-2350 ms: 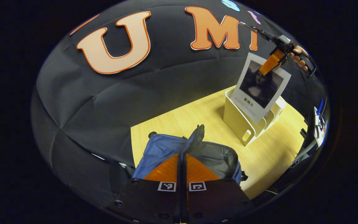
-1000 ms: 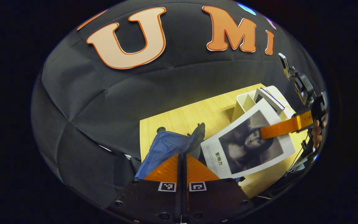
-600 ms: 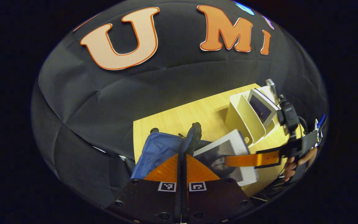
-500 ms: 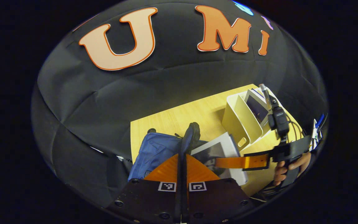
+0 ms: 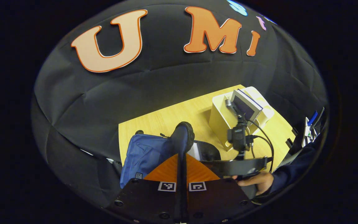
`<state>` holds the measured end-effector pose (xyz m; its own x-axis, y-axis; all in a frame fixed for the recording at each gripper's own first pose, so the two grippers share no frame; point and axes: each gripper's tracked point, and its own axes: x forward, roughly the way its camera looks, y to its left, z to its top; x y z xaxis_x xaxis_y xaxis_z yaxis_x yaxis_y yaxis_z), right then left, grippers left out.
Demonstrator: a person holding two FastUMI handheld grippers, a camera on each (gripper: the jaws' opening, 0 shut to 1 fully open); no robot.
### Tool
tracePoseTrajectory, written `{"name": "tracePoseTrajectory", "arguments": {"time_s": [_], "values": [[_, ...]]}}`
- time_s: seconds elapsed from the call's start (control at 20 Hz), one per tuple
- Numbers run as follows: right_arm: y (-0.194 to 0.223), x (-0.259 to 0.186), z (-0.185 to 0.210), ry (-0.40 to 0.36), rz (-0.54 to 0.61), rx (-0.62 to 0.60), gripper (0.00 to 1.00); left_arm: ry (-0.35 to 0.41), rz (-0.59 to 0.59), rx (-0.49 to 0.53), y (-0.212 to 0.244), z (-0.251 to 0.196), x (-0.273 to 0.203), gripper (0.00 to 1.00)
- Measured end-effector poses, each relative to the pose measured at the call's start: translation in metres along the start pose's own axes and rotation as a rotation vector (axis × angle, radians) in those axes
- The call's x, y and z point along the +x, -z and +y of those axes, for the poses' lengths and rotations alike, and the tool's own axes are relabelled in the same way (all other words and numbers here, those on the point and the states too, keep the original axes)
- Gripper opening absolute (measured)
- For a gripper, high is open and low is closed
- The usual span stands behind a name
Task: Open the schoolbag, grab two books from the bookshelf and put them into the schoolbag.
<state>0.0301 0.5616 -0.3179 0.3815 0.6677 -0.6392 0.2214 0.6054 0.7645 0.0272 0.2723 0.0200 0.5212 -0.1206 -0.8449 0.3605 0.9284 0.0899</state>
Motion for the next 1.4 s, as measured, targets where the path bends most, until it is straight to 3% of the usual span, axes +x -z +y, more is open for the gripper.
{"name": "tracePoseTrajectory", "arguments": {"time_s": [0.2, 0.35, 0.4, 0.55, 0.6, 0.65, 0.85, 1.4], "values": [[0.003, 0.019, 0.01, -0.027, -0.001, -0.015, 0.29, 0.017, -0.012, -0.01, 0.001, -0.004, -0.002, 0.01], [0.006, 0.012, 0.003, 0.043, 0.042, -0.006, 0.37, -0.023, -0.013, -0.022, 0.004, 0.011, -0.004, 0.01], [-0.002, 0.006, 0.001, 0.065, 0.034, -0.039, 0.24, -0.026, -0.007, -0.028, 0.007, 0.013, -0.004, 0.01], [-0.025, -0.014, -0.009, 0.109, -0.011, -0.16, 0.63, -0.018, -0.004, -0.048, 0.007, 0.011, 0.003, 0.01], [-0.033, -0.022, -0.012, 0.123, -0.026, -0.193, 0.87, -0.015, -0.001, -0.051, 0.006, 0.008, 0.006, 0.01], [-0.04, -0.025, -0.013, 0.134, -0.052, -0.22, 0.95, -0.016, -0.002, -0.052, 0.006, 0.007, 0.007, 0.01], [-0.076, -0.059, -0.032, 0.221, -0.133, -0.357, 0.97, -0.01, -0.004, -0.063, 0.008, 0.001, 0.01, 0.01], [-0.192, -0.186, -0.038, 0.447, -0.299, -0.693, 0.97, -0.001, -0.012, -0.111, 0.012, -0.001, 0.019, 0.01]]}}
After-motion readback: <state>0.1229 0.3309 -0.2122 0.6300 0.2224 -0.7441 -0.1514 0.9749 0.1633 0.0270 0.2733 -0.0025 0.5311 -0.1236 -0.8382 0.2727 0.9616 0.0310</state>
